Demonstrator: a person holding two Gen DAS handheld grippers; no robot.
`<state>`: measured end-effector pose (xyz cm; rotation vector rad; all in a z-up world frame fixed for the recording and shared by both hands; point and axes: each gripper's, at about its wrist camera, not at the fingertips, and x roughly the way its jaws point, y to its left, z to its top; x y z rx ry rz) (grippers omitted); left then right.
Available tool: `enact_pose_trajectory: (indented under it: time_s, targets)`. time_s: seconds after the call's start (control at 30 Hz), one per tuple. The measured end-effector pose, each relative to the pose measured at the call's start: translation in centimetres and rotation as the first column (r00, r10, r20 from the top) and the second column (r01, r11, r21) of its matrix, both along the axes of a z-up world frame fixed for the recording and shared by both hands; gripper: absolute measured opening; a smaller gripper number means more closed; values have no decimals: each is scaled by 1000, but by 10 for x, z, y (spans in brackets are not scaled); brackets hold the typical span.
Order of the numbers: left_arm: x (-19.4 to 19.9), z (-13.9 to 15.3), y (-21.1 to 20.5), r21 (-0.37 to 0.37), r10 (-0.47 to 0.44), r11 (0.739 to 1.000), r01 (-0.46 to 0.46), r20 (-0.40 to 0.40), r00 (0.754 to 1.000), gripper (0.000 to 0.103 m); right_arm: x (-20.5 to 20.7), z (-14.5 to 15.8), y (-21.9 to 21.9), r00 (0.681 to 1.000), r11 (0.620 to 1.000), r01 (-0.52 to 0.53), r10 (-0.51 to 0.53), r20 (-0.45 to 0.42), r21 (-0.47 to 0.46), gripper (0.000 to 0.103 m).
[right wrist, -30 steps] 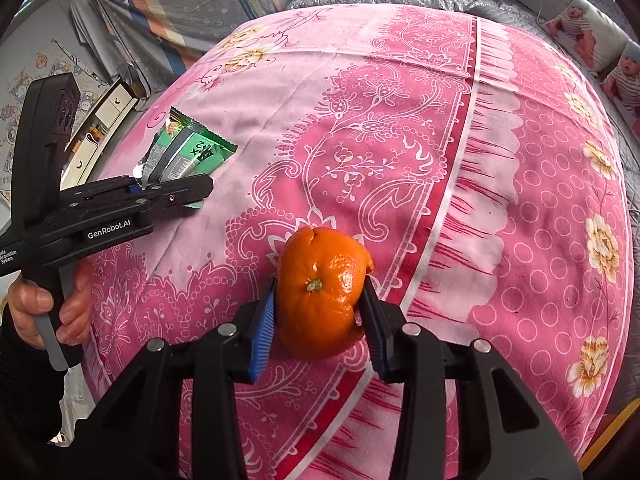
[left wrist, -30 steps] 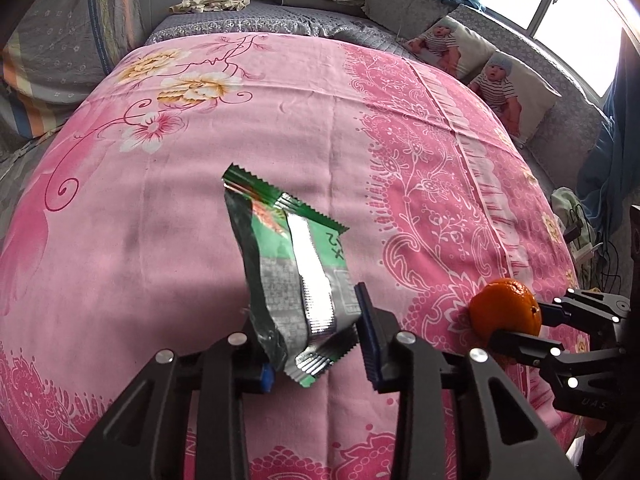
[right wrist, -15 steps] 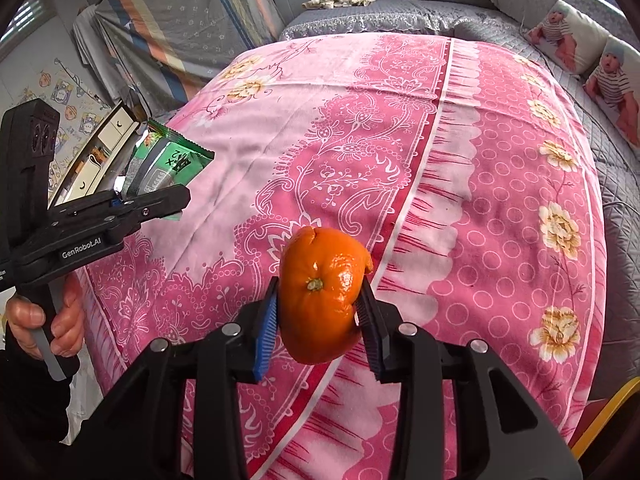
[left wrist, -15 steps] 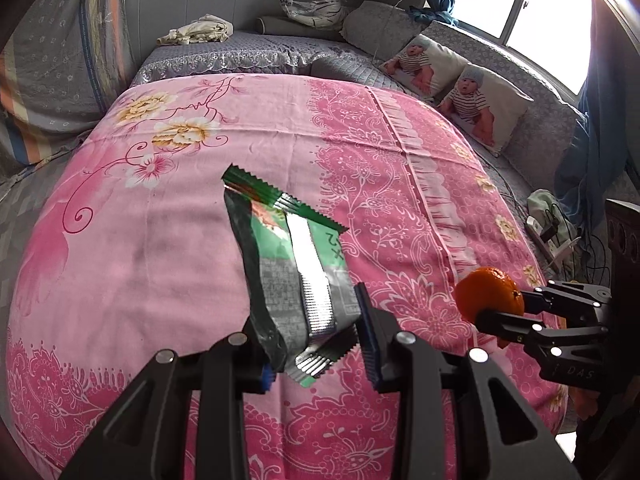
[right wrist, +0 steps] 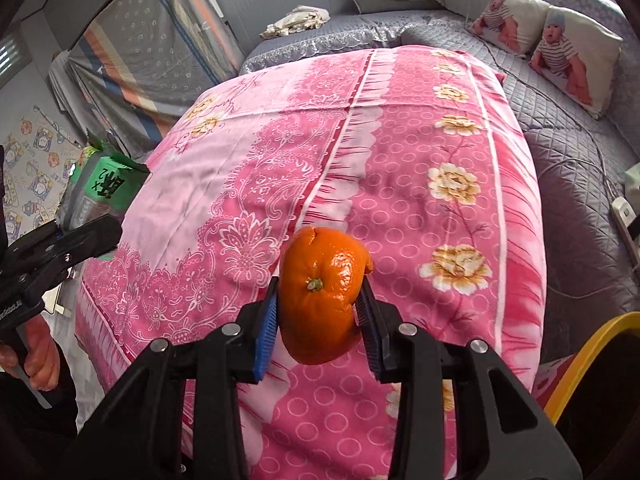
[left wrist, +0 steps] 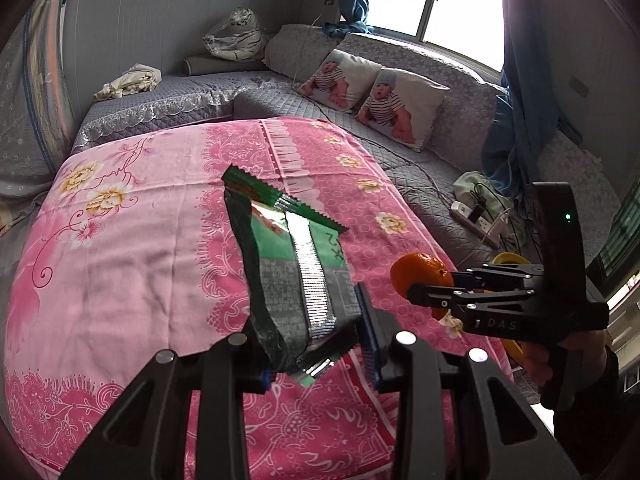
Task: Collect trash
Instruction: 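Carry the wrapper and orange with both tools over the yellow bin, then open both tools to drop the wrapper and orange into the bin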
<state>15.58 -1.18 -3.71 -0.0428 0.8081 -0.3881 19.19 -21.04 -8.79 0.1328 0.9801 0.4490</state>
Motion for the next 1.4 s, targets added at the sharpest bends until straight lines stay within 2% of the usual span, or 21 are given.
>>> enact_pose_trajectory:
  time_s: [0.33,0.57,0.67,0.77,1.0,1.07,1.13,1.3,1.4]
  targets:
    - [-16,22,-67,16,-163,987,162,42,986,31,-22,0,-77,987,986,162,-162,15,41,35]
    - [-22,29,-123,51,-281,959,279,56,958,31,-44,0,-142,950,949,309,-311,29,64,35]
    - [-24,30,-151,62,-337,941,334,58,940,31,-58,-2,-175,922,921,383,-386,28,66,35]
    - [-23,27,-178,61,-390,920,387,50,919,31,-75,-5,-210,881,881,470,-472,27,57,35]
    - [-17,-2,-253,51,-527,849,525,20,850,31,-111,-18,-285,749,750,662,-662,14,10,35]
    - [-13,-14,-276,41,-561,827,560,-4,828,31,-117,-24,-301,720,720,694,-694,3,3,35]
    - [-10,-26,-297,26,-587,809,588,-25,809,31,-121,-30,-314,699,699,715,-715,-15,6,35]
    - [1,-56,-338,-10,-620,783,621,-86,780,31,-123,-43,-337,654,654,756,-756,-44,-7,36]
    - [6,-69,-355,-16,-619,783,622,-116,777,31,-124,-49,-346,639,640,768,-768,-54,-4,36]
